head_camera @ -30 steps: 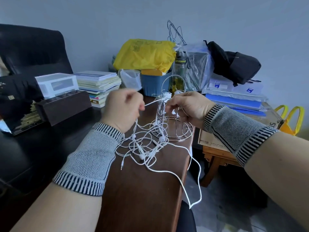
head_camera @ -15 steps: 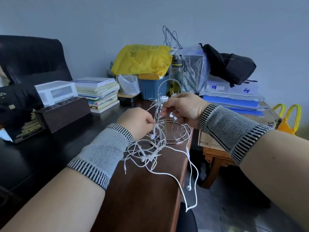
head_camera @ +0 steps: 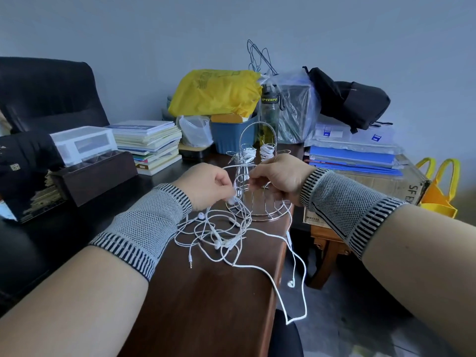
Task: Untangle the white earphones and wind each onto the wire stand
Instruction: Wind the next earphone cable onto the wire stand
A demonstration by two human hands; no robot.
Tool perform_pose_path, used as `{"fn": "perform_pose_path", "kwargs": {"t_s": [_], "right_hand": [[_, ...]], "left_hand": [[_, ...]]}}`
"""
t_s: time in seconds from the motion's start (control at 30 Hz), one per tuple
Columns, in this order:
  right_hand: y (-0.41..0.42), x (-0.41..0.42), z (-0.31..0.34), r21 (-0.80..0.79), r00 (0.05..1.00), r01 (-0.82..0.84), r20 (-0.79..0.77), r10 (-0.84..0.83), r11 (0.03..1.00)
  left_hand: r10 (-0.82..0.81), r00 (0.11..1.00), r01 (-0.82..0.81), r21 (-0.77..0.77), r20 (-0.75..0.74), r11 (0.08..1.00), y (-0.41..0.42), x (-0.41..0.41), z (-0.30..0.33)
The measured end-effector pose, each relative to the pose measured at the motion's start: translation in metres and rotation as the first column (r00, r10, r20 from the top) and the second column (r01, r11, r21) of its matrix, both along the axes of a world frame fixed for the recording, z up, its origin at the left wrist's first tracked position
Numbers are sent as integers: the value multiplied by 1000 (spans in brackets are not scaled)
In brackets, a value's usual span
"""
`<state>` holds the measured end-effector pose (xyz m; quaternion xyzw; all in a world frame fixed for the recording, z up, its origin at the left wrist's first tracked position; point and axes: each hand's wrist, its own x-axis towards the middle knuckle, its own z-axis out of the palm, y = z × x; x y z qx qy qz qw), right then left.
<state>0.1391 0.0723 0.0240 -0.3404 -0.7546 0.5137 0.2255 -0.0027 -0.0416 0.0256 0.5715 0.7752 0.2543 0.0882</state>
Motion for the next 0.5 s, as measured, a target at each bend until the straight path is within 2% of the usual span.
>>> {"fn": "perform_pose_path", "kwargs": {"t_s": [0.13, 0.33, 0.5], "right_hand": [[-2, -2, -3, -19, 998, 11, 57, -10, 1000], [-5, -7, 1, 3, 995, 15, 95, -16, 1000], [-6, -10, 3, 0, 995, 16, 102, -16, 1000]], "left_hand": [[70, 991, -55, 139, -113, 989, 0, 0, 4], [20, 1000, -20, 93, -5, 995, 1, -3, 24], [31, 999, -28, 188, -13, 982, 6, 1, 30]]}}
